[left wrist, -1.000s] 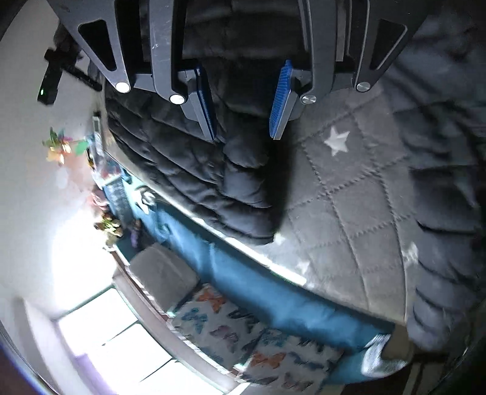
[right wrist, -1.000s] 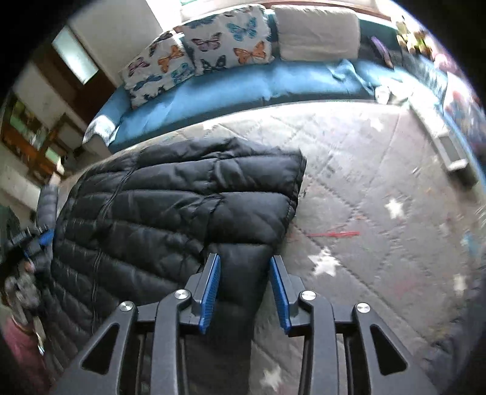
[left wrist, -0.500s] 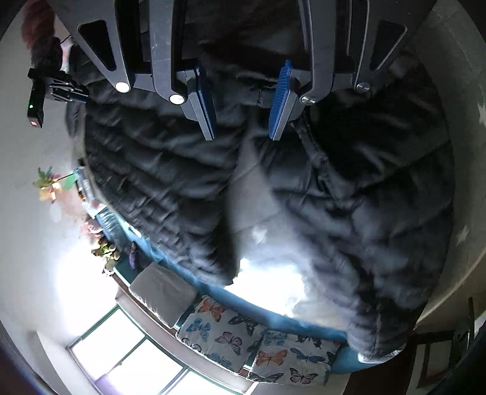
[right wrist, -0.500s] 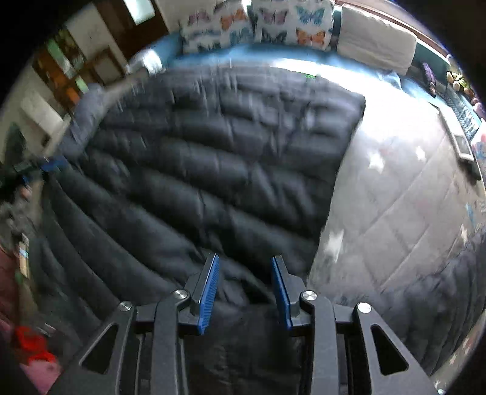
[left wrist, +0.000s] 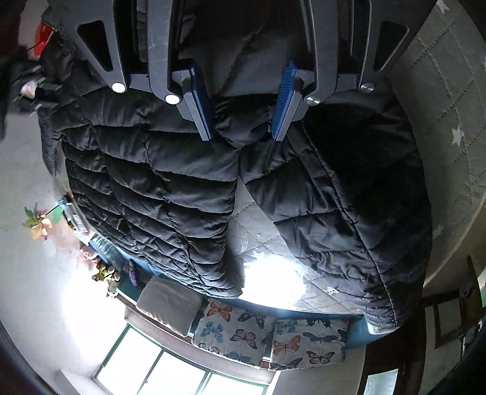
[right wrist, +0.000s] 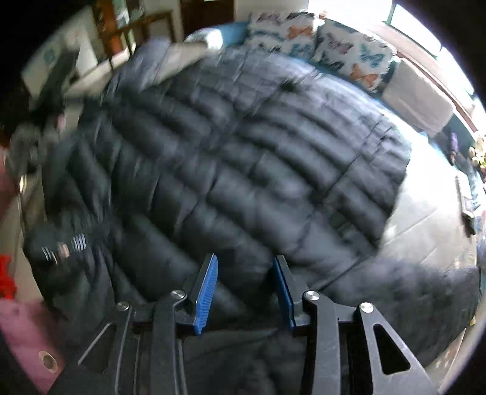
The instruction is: Fold large clothes
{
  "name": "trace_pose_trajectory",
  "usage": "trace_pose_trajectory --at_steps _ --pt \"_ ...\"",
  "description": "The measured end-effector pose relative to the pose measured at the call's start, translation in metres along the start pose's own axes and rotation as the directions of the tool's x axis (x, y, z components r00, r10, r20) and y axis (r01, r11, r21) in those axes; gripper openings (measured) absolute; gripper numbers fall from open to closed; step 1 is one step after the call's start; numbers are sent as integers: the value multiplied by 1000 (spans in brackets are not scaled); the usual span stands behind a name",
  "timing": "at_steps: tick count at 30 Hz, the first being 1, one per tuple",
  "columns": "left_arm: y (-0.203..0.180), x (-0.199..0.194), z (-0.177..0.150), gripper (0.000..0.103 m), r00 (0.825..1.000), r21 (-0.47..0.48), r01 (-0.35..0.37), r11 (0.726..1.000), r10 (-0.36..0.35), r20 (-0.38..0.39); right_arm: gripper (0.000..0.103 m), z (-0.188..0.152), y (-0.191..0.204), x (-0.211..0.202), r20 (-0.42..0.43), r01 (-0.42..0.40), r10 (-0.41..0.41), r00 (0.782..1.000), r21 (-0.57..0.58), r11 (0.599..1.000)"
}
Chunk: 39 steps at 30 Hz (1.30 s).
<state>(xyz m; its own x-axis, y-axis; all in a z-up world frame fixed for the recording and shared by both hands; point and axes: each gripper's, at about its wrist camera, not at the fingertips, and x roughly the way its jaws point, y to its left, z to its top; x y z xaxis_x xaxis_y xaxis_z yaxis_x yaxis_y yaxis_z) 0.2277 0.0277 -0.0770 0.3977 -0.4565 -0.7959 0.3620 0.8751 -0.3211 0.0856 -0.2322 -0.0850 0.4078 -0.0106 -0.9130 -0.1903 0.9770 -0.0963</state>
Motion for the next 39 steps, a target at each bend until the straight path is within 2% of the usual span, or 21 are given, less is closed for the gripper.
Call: trace_pose_trajectory --at_steps 2,4,6,9,11,13,17,19,22,26,28,31,36,39 --pt "3 -4 3 43 1000 -15 13 1000 -13 -5 42 -9 0 3 49 13 -13 999 8 1000" --pt "4 -14 8 43 1000 -40 20 999 -20 5 42 -9 -6 -7 58 0 -3 998 50 999" --pt "3 -35 10 43 998 -53 36 998 -33 50 42 -13 -11 -26 99 -25 16 995 85 996" --pt "-9 -66 3 43 991 -37 72 997 -67 116 43 -27 -6 -37 122 -15 9 992 46 999" --pt "-26 -75 -8 43 988 1 89 996 -89 125 54 -42 1 -28 111 -12 7 994 49 999" --pt "-44 -75 -23 47 988 38 119 992 -122 99 56 -54 -2 -17 118 -27 16 993 87 996" --pt "-78 -63 -48 49 989 98 143 985 -146 24 56 -45 -22 -37 166 -97 73 983 140 985" --pt "-97 -56 -60 51 984 119 175 977 -176 -4 56 -44 -33 -48 196 -54 22 980 158 986" --pt "-124 -41 -72 53 973 135 231 964 -226 -47 59 -31 -73 -55 245 -6 -53 968 232 973" --pt "-157 -23 -88 53 969 186 243 952 -229 -98 59 -35 -116 -31 206 29 -105 973 340 940" --pt "-168 -14 -99 55 965 208 253 945 -232 -121 59 -41 -126 -16 183 1 -73 980 366 930" --pt "-178 -1 -113 65 967 243 241 940 -211 -142 59 -56 -131 -14 226 -40 -53 973 389 921" --pt "-194 7 -131 74 980 345 189 919 -156 -122 59 -65 -136 -35 253 -35 -83 964 430 902" --pt "-196 10 -137 74 983 353 175 919 -145 -110 60 -77 -141 -17 216 -45 -60 974 449 892"
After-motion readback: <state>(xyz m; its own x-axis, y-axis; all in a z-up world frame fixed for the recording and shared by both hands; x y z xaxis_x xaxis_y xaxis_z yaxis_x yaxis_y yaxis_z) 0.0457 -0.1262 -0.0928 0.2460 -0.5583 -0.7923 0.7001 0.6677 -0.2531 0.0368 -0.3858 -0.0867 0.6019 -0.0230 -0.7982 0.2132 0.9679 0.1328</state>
